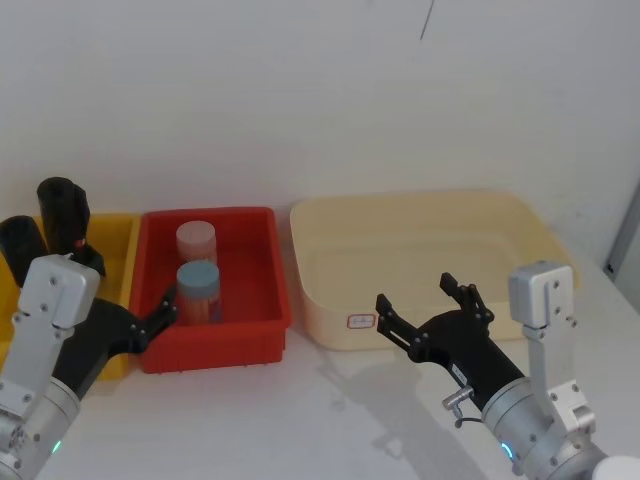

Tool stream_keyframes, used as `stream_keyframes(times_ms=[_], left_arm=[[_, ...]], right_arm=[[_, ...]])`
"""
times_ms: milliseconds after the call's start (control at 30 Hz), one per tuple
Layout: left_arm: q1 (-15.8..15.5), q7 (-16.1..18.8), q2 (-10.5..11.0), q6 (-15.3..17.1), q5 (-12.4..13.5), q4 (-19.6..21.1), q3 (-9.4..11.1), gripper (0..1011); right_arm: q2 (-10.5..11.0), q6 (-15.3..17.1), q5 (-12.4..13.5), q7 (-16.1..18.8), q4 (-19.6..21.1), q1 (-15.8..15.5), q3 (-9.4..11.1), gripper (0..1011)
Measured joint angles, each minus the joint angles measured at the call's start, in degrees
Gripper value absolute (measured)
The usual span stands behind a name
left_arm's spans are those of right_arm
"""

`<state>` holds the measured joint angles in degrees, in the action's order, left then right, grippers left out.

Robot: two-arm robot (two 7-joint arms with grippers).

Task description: Pick up the garbage bag with the one hand and transfer it to the other hand.

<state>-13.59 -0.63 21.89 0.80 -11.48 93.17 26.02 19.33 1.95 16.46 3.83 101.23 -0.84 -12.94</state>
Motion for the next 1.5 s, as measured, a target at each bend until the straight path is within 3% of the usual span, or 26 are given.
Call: stream_keyframes(times_ms=[1500], left_arm=[[0.0,0.0,0.0,0.0,0.0,0.0,0.0,1001]], right_arm=[[0.0,0.0,0.0,0.0,0.0,0.0,0.0,1000]])
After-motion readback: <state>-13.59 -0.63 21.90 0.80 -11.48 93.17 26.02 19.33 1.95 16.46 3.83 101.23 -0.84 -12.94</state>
